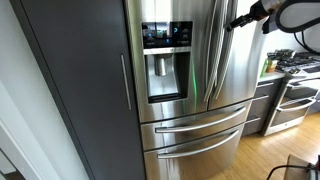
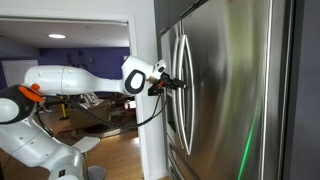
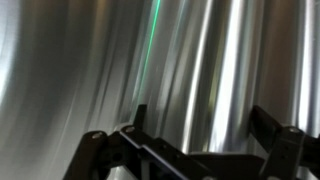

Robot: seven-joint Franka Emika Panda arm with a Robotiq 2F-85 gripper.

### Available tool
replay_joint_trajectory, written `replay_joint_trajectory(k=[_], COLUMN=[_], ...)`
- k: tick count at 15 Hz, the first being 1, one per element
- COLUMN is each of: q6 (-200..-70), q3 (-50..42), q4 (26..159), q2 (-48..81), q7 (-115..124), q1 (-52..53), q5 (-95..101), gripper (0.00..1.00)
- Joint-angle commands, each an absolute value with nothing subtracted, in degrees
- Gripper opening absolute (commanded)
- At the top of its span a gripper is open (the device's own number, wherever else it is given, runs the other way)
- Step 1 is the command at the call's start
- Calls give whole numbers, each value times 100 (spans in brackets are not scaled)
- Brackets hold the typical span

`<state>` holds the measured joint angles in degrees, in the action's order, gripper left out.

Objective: Close the opened right fridge door

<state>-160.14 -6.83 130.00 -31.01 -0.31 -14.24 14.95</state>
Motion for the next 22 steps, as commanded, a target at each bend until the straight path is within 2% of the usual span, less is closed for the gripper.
replay_joint_trajectory(k=[1,13,18,22], q6=[-15319,-11963,-11310,-11374], q3=[-816,-909,-692,-514], q4=[13238,13175,13123,13126], q2=[-3766,-5737,-6222,-6206], q7=[-250,-498,-327,-8], q1=[-1418,-1124,-1158,-1366], q5=[1296,859,1051,1259], gripper=[100,100,100,100])
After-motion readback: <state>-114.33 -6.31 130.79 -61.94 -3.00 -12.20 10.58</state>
